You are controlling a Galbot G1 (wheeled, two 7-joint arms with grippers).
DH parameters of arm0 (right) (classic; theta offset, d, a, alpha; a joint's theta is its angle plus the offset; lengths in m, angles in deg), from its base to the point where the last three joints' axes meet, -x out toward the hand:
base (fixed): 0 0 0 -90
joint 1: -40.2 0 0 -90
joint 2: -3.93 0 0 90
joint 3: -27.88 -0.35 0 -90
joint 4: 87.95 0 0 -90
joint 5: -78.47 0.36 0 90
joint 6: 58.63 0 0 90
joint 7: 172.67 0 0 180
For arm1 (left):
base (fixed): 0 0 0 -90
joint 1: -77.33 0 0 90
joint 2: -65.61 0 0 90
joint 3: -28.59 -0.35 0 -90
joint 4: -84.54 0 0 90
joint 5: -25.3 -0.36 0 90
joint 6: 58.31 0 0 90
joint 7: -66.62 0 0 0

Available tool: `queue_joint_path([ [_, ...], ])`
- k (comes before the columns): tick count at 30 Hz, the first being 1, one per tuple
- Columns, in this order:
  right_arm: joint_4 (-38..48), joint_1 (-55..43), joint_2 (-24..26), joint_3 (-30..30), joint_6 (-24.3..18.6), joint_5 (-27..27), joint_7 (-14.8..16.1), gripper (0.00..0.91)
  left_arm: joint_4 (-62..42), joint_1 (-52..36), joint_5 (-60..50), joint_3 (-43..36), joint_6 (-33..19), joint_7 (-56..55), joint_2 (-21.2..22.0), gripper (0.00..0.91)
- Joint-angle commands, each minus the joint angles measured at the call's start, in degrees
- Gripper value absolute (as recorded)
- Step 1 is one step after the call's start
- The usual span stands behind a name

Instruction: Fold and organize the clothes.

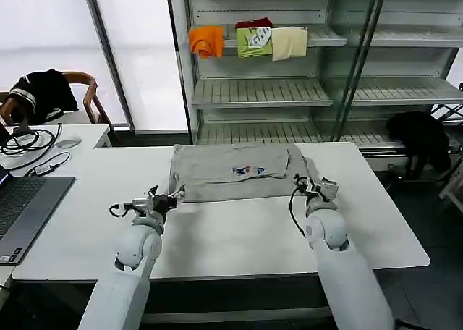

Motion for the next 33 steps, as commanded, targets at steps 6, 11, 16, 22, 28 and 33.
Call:
queue_joint_path([
  [6,-0.41,2.04,2.38,-0.23,1.04,-0.45,0.09,0.907,-1.98,1.16,-0.52,0.74,-0.21,0.13,0.21,0.907],
  [11,0.33,1.92,2.34,-0.32,0.87,-0.43,0.27,0.907,-2.74,1.14,-0.73,0.45,-0.43,0.24,0.2,0.806],
  [16,1.33,1.56,2.41,-0.36,0.95,-0.36,0.51,0.867,-3.16,1.0,-1.17,0.21,-0.29,0.41,0.12,0.343],
  [22,3.49,0.93,2.16,-0.09,1.2,0.65,0.84,0.423,-3.73,1.23,-1.4,-0.13,-0.23,0.59,0.03,0.03],
  [28,5.98,0.96,1.84,0.07,1.17,2.01,1.31,0.353,-3.66,1.69,-1.66,-0.59,-0.15,0.83,0.01,0.02],
  [33,7.51,1.28,1.55,0.11,0.77,2.85,1.79,0.0,-3.63,1.91,-1.7,-0.81,-0.12,1.15,-0.21,0.02],
])
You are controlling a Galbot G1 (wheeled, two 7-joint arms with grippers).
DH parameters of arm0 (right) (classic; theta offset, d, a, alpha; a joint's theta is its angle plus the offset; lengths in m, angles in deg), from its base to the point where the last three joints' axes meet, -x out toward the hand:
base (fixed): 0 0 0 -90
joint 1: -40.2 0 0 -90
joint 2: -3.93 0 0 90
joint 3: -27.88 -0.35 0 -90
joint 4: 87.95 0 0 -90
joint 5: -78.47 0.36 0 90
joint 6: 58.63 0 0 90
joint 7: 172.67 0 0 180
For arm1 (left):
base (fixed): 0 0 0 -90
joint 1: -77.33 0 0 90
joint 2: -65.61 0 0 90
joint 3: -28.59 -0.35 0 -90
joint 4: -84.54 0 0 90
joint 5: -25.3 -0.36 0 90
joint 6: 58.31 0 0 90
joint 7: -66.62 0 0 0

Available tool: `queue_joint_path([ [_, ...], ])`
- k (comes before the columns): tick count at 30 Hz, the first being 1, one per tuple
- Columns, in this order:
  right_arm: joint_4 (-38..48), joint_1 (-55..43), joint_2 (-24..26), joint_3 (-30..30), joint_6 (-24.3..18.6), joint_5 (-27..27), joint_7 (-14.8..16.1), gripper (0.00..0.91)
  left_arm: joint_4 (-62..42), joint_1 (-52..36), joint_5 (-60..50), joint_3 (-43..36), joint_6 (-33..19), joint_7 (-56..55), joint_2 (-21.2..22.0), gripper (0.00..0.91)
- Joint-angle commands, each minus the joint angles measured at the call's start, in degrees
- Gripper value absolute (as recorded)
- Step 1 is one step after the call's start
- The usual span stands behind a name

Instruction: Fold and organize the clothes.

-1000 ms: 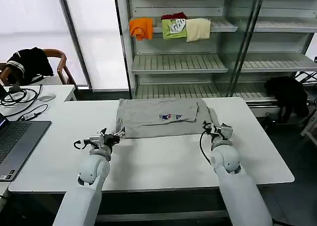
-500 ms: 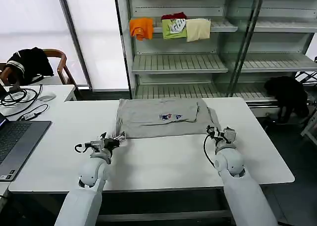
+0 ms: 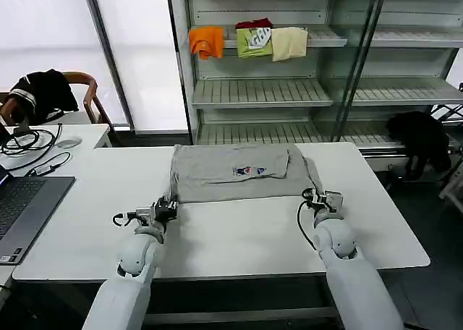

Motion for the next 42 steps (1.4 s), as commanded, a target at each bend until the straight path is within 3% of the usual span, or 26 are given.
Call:
queue_joint_path([
  [1,2.97,0.22,-0.04,0.15,-0.09,1.3,0.24,0.0,-0.25,0.31,-0.11,-0.19,0.23,0.26,-0.24,0.02],
  [7,2.61,0.98,-0.21,0.04,-1.01,1.36,0.86,0.0,-0.18,0.82,-0.07,-0.29,-0.1,0.6,-0.31,0.02],
  [17,-6.9,5.27,1.66,-0.75,-0.8,1.08,0.52,0.0,3.14,2.78,-0.05,0.03,-0.97,1.03,-0.81,0.02],
  [31,-27.35,18.2,4.36,-1.83,0.84,1.15,-1.95,0.0,23.8,16.16,1.85,2.91,0.65,0.05,-4.58,0.01],
  [42,-32.04,25.27,4.62,-2.98,0.84,0.37,-3.8,0.0,31.51,27.86,1.4,6.17,-0.36,0.51,-4.1,0.01],
])
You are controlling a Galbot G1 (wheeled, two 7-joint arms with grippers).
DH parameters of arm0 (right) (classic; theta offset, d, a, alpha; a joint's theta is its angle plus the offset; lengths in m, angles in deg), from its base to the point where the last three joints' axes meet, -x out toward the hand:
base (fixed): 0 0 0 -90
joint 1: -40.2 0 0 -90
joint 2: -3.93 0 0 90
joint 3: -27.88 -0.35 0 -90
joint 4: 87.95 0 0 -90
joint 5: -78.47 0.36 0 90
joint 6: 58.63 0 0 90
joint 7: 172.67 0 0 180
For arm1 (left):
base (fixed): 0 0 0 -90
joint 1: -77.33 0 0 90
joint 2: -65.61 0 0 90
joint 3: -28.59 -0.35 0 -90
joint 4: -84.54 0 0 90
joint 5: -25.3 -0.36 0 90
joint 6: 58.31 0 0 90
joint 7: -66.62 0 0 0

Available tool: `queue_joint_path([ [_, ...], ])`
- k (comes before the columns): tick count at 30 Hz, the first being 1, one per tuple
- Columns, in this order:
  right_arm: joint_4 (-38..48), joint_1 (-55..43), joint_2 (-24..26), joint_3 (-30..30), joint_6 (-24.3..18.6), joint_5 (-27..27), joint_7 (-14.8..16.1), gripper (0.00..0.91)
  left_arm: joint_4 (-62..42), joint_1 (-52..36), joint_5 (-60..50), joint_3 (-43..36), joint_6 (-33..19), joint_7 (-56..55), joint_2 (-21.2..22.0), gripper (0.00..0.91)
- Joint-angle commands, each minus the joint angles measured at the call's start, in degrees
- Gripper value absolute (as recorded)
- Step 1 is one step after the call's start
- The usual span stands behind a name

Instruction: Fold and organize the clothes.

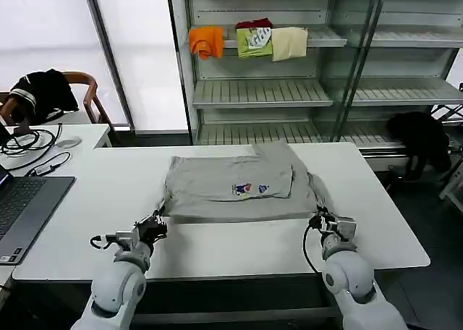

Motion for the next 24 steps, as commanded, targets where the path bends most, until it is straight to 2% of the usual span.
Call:
queue_joint_path([
  [1,-7.35,8.1,0.08,-0.53,0.0,-0.61,-0.91,0.0,11.36,13.46,-0.06,2.76,-0.67,0.17,-0.55,0.01],
  [11,-11.18,18.53,-0.37,-2.31,-1.08,-2.21,-2.27,0.0,15.79,21.87,-0.04,5.2,-1.93,0.69,-0.58,0.01],
  [24,-15.2,24.68,-1.18,-2.7,-1.67,-4.44,-3.83,0.0,18.0,27.55,-1.51,5.63,-4.8,1.54,0.37,0.01],
])
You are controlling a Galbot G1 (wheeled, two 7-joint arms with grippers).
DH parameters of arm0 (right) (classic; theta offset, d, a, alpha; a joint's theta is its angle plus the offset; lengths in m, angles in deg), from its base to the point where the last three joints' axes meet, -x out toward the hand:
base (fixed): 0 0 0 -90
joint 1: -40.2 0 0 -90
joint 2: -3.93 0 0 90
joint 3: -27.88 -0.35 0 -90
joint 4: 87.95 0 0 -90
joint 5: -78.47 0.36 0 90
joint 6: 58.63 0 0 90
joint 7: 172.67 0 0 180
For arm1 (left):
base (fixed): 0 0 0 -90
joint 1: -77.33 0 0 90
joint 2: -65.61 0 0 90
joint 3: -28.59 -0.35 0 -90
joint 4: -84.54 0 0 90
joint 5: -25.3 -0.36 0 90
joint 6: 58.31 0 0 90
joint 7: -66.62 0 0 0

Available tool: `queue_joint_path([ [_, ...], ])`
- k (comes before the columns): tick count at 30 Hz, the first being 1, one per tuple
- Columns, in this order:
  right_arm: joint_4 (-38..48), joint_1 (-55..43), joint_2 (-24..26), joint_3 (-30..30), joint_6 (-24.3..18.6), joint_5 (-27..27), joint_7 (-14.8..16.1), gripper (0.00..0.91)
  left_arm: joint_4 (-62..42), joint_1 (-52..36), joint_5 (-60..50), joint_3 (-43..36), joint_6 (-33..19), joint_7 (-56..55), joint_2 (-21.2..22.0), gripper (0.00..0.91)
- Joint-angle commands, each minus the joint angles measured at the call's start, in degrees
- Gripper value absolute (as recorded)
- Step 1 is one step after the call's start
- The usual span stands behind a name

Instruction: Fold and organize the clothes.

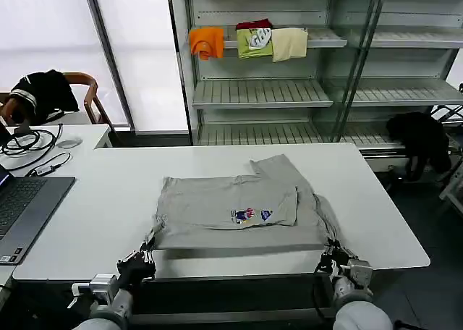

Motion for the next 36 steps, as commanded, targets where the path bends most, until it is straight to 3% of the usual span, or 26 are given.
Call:
queue_joint_path([
  [1,-2.97,5.84,-0.69,0.0,-0.28,-1.19,-0.63,0.0,2.85,6.9,-0.96,0.52,-1.72,0.44,0.28,0.01],
  [4,-3.48,6.44,-0.78,0.3,-0.61,-1.52,-1.05,0.0,2.82,7.75,-1.74,0.41,-2.0,0.37,0.68,0.02],
  [5,-3.65,6.53,-0.71,0.25,-0.67,-1.52,-1.15,0.01,2.83,8.12,-2.08,0.37,-1.99,0.3,0.85,0.101],
  [6,-3.71,6.6,-0.63,0.23,-0.82,-1.53,-1.23,0.06,2.88,8.39,-2.18,0.38,-1.98,0.24,0.96,0.242],
  [7,-3.71,6.62,-0.59,0.24,-0.87,-1.53,-1.31,0.715,2.96,8.52,-2.22,0.38,-1.97,0.21,1.0,0.665],
  [8,-3.71,6.69,-0.54,0.25,-0.87,-1.55,-1.44,0.907,3.13,8.93,-2.42,0.43,-1.88,0.21,1.16,0.907],
  [22,-6.5,9.39,-0.16,0.8,-3.48,-2.98,-4.24,0.907,5.08,9.53,-2.83,1.51,-1.61,0.38,2.1,0.907],
  [27,-8.62,6.49,-0.32,-3.27,-4.22,0.45,-5.29,0.907,7.06,6.32,0.23,4.55,0.43,-0.11,1.48,0.907],
  [30,-6.95,1.66,-0.71,-5.49,-4.18,0.84,-4.28,0.907,8.37,3.62,1.79,5.84,1.8,-0.05,0.36,0.907],
  [36,-2.07,-9.34,0.05,-5.9,-3.92,0.47,2.21,0.907,7.06,-4.51,5.28,6.66,2.94,1.7,-4.05,0.907],
])
